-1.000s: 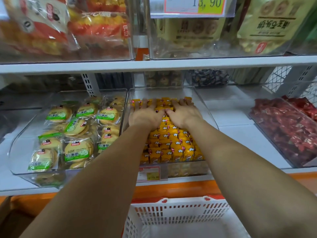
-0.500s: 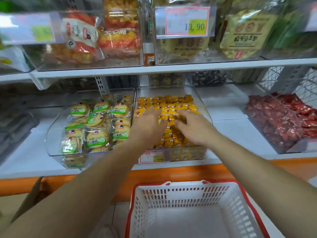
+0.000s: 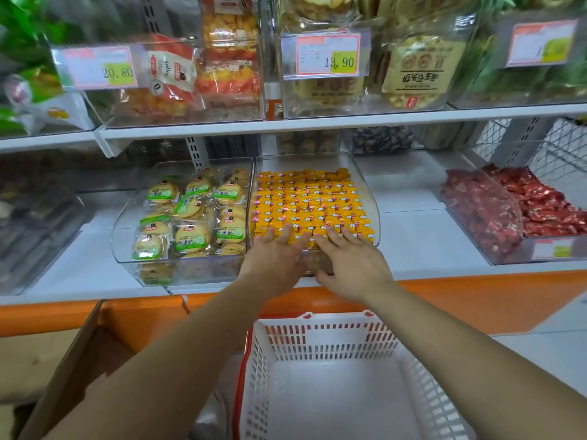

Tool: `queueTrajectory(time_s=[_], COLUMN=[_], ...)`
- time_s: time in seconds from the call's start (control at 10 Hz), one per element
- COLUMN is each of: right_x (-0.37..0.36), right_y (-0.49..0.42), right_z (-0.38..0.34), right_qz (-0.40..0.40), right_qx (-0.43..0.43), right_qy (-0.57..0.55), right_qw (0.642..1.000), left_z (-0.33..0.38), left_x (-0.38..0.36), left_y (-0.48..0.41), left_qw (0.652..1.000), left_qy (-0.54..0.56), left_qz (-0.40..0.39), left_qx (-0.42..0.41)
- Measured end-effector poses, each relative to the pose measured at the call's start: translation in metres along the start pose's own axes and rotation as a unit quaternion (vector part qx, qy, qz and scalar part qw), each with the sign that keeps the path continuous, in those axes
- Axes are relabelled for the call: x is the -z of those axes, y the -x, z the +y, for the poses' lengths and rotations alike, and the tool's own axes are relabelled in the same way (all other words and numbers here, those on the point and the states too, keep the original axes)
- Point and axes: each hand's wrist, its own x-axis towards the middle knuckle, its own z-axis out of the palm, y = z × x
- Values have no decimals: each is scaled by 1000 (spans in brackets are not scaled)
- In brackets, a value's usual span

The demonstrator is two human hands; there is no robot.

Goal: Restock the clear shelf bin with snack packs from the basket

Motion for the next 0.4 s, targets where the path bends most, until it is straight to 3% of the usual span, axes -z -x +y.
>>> queueTrajectory(time_s=[0.2, 0.3, 0.4], right_x=[29, 55, 78], right_y=[2, 0, 5], right_z=[-1, -2, 2], right_qz=[-90, -125, -94], right_qx=[-6, -8, 4], right_qy=[-43, -35, -18], right_qw=[995, 992, 995], left_z=[5, 5, 4], left_x=[35, 62, 86], left_y=[15, 29, 47], left_qw=[997, 995, 994], left_qy=[36, 78, 98], left_qz=[-69, -56, -42], left_qx=[14, 30, 9])
